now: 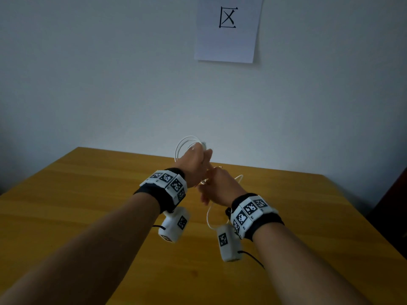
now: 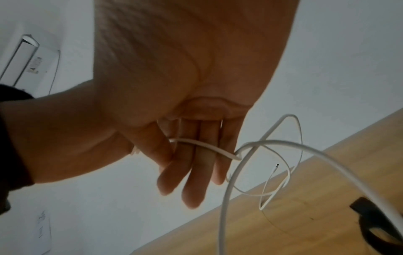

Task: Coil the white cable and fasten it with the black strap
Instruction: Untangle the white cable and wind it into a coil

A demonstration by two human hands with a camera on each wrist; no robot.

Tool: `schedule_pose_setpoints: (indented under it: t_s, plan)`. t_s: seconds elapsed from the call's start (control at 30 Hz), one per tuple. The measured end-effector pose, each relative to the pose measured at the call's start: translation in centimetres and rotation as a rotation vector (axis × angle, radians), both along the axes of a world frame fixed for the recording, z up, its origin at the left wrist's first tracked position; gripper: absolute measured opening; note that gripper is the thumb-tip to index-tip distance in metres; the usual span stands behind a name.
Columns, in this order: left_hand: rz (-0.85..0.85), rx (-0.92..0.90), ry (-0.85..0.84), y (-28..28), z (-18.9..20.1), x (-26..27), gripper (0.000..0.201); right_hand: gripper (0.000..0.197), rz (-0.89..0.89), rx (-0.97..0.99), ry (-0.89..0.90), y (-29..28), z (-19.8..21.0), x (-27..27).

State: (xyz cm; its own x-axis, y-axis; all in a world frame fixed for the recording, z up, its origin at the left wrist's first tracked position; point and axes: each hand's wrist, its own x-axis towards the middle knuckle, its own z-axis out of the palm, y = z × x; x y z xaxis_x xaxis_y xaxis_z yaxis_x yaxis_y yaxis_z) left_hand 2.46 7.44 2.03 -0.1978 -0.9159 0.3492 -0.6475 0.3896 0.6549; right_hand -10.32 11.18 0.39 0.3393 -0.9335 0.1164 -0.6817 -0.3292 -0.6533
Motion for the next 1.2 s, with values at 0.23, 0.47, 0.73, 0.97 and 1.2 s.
schedule_pose_setpoints:
  t_s: [0.23, 0.47, 0.73, 0.97, 1.2]
  plan:
    - [0.11, -0.005, -0.345, 0.0, -0.8, 0.8, 0.031, 0.023, -0.058, -0.14, 0.341, -0.5, 1.1, 0.3]
    - [0.131, -0.032, -0.694, 1.6, -0.5, 1.2, 0.033, 0.018, -0.056, -0.287, 0.603, -0.7, 1.4, -0.2]
    - [0.124, 0.217, -0.493, 1.5, -0.5, 1.0, 0.027, 0.024, -0.118, -0.426, 0.633, -1.6, 0.2, -1.1]
    - [0.009, 0.294, -0.311, 1.0, -0.1, 2.4, 0.051, 0.075, -0.257, -0.408, 0.673, -2.7, -1.2, -3.7]
    - [-0.222, 0.68, 0.07, 1.5, 0.1, 2.7, 0.063, 0.086, -0.275, -0.339, 0.574, -2.2, -0.6, -3.8]
